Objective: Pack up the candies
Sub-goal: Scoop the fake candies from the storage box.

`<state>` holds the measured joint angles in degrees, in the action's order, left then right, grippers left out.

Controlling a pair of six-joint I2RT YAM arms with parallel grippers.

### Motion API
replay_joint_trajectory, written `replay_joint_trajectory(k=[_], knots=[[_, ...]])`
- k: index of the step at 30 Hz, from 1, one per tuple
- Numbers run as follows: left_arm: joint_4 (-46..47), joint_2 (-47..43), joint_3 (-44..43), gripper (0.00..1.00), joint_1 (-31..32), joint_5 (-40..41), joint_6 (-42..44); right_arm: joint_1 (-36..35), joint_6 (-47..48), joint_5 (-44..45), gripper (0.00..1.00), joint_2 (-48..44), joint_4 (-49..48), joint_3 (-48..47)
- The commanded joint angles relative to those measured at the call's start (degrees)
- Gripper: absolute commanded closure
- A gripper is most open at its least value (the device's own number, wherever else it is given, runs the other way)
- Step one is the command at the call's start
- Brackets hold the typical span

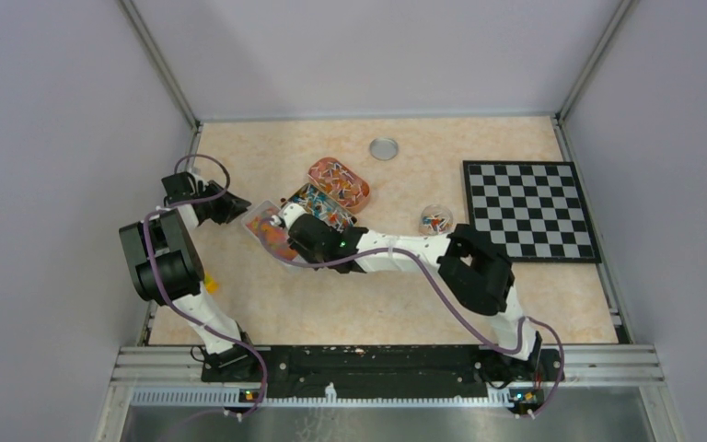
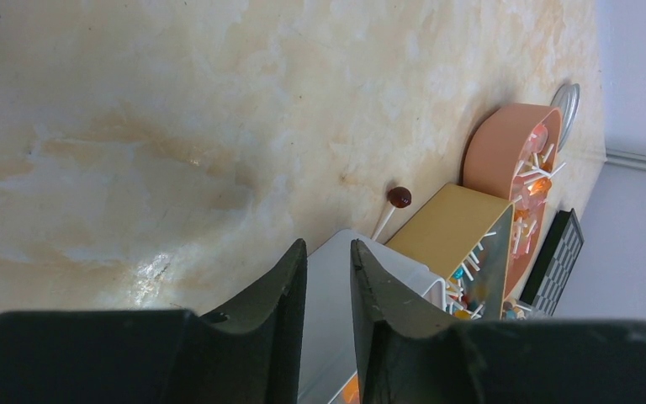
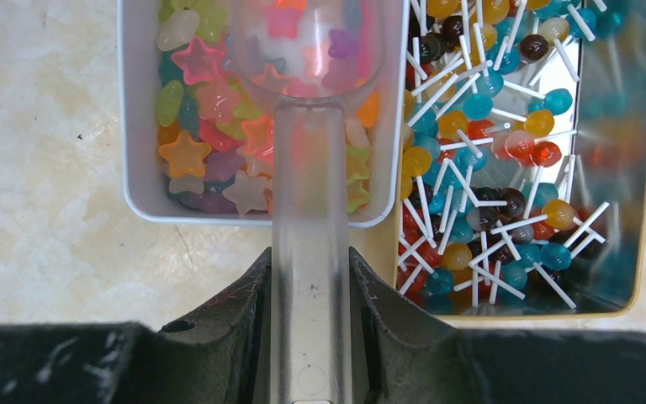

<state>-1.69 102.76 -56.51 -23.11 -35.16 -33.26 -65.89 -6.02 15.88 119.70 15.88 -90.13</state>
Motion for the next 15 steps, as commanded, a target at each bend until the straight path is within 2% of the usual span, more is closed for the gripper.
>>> replay_joint_trajectory(k=[1, 15], knots=[[0.38, -0.24, -2.11, 0.69, -0.29, -0.98, 0.74, 0.06, -1.39, 1.63, 1.00, -5.24, -7.04, 3.24], [0.43, -0.91, -2.55, 0.59, -0.35, -0.92, 0.12, 0.34, -0.57, -0.96, 1.00, -11.45, -20.66, 13.37]])
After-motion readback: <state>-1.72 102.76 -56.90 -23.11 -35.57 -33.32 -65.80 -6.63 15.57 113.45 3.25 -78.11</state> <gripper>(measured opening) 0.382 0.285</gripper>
